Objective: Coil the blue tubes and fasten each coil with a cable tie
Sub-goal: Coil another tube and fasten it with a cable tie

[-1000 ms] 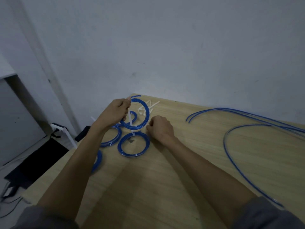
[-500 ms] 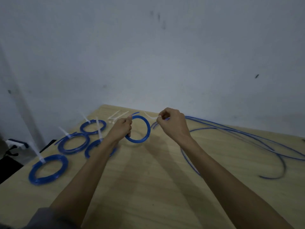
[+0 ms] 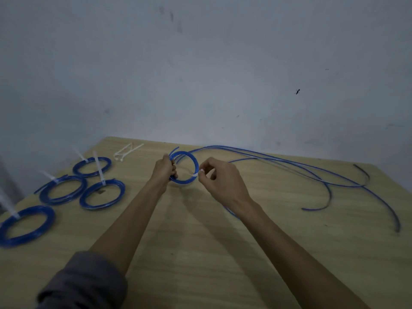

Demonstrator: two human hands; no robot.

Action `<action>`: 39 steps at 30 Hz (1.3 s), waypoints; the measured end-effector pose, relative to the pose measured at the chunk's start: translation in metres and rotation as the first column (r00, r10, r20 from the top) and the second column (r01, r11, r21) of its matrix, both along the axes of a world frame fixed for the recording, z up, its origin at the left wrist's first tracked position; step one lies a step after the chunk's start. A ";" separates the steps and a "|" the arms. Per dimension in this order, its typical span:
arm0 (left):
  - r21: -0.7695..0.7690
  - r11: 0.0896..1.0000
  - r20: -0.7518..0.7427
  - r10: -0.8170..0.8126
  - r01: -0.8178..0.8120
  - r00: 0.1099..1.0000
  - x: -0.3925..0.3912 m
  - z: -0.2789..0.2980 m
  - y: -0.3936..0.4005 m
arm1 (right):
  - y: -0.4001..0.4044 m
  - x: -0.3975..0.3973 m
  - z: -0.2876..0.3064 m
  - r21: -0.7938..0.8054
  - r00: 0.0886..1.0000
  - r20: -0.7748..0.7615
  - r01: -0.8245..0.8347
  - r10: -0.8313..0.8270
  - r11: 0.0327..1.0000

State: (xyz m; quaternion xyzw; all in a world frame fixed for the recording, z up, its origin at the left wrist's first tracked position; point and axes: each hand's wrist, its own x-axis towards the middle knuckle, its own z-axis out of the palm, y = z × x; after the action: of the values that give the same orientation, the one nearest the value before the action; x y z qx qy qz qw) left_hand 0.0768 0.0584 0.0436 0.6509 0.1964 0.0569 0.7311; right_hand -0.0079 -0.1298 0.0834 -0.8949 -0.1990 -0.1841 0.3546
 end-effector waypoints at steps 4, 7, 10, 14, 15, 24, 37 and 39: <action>-0.024 0.995 0.010 -0.097 0.097 0.995 -0.009 0.003 -0.011 | 0.004 0.006 -0.014 -0.157 0.996 0.083 -0.006 0.020 0.988; 0.030 0.984 0.002 -0.174 0.173 0.985 -0.016 0.004 -0.019 | 0.006 0.016 -0.028 -0.281 0.980 0.199 0.036 0.022 0.959; 0.092 0.947 -0.074 -0.301 0.307 0.951 -0.020 0.000 -0.028 | 0.004 0.024 -0.042 -0.356 0.890 0.456 0.171 0.011 0.919; 0.089 0.928 -0.088 -0.353 0.361 0.931 -0.026 -0.008 -0.041 | -0.002 0.039 -0.059 -0.377 0.779 0.627 0.272 0.028 0.885; 0.079 0.930 -0.079 -0.353 0.358 0.932 -0.026 -0.010 -0.044 | -0.003 0.042 -0.062 -0.363 0.776 0.631 0.283 0.011 0.888; -0.093 0.963 -0.049 -0.258 0.253 0.965 -0.023 -0.021 -0.056 | 0.010 0.060 -0.073 -0.271 0.877 0.479 0.192 -0.041 0.943; 0.460 0.888 0.209 -0.112 0.004 0.972 -0.013 -0.054 -0.024 | 0.060 0.056 -0.083 -0.051 0.986 0.097 0.143 -0.138 0.988; 0.479 0.875 0.286 -0.075 -0.075 0.955 -0.011 -0.056 -0.021 | 0.061 0.057 -0.083 -0.088 0.988 0.072 0.142 -0.136 0.986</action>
State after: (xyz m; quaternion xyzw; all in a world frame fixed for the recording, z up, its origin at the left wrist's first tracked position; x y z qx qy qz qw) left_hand 0.0653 0.0370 -0.0125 0.7971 0.0640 0.2009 0.5658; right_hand 0.0496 -0.0691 0.0000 -0.9155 -0.1558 -0.2283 0.2922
